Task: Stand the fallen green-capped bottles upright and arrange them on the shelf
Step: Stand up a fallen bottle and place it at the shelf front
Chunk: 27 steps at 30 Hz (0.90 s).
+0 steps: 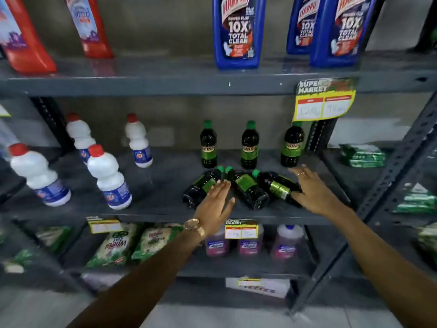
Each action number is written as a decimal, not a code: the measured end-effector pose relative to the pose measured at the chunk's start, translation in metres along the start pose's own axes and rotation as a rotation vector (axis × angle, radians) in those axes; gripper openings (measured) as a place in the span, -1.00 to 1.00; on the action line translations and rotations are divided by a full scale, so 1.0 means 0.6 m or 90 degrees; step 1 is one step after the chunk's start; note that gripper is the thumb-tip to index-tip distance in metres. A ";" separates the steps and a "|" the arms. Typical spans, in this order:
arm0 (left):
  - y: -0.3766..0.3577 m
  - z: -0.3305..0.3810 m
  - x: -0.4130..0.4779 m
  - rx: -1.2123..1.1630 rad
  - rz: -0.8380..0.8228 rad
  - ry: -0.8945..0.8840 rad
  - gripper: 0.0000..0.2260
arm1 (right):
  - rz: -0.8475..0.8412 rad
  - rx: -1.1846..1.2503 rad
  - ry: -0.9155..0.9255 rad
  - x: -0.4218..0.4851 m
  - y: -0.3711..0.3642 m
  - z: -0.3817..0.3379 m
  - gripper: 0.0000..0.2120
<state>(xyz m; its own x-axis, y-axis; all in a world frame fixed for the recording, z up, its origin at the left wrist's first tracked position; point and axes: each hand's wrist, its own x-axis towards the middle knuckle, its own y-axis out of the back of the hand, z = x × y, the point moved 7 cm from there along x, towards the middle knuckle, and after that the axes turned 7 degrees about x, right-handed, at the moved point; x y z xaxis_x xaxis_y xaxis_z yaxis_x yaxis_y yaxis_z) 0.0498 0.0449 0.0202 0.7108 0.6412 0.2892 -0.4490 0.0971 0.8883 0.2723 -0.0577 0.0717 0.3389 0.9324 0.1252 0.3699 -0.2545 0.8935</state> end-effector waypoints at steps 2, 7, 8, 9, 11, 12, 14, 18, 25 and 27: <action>-0.037 -0.020 0.012 -0.042 -0.108 0.065 -0.52 | -0.068 -0.033 -0.051 0.015 -0.020 0.021 -0.31; -0.090 -0.042 0.034 -0.006 -0.195 0.133 -0.53 | -0.138 -0.027 -0.167 0.058 -0.058 0.079 -0.19; -0.101 -0.048 0.034 0.012 -0.198 0.141 -0.52 | -0.153 -0.029 -0.176 0.063 -0.065 0.081 -0.18; -0.110 -0.053 0.035 0.032 -0.196 0.142 -0.51 | -0.163 -0.025 -0.184 0.070 -0.073 0.086 -0.17; -0.123 -0.057 0.037 0.061 -0.175 0.136 -0.51 | -0.175 -0.008 -0.191 0.081 -0.086 0.093 -0.27; -0.128 -0.057 0.039 0.064 -0.162 0.132 -0.51 | -0.193 -0.006 -0.197 0.084 -0.093 0.095 -0.35; -0.132 -0.056 0.043 0.073 -0.145 0.135 -0.51 | -0.217 0.005 -0.207 0.091 -0.100 0.099 -0.42; -0.140 -0.060 0.045 0.106 -0.109 0.133 -0.51 | -0.214 0.056 -0.220 0.104 -0.105 0.102 -0.46; -0.149 -0.065 0.044 0.162 -0.042 0.108 -0.51 | 0.052 0.215 -0.174 0.106 -0.090 0.129 -0.52; -0.152 -0.067 0.047 0.176 -0.031 0.107 -0.50 | 0.189 0.354 -0.179 0.109 -0.086 0.138 -0.48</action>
<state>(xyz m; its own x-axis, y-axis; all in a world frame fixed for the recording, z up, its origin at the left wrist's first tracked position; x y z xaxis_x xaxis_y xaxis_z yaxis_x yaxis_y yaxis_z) 0.0890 0.0846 -0.0668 0.6175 0.7602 0.2020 -0.2368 -0.0652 0.9694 0.3470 -0.0046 -0.0018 0.6787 0.7197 0.1466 0.5895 -0.6528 0.4758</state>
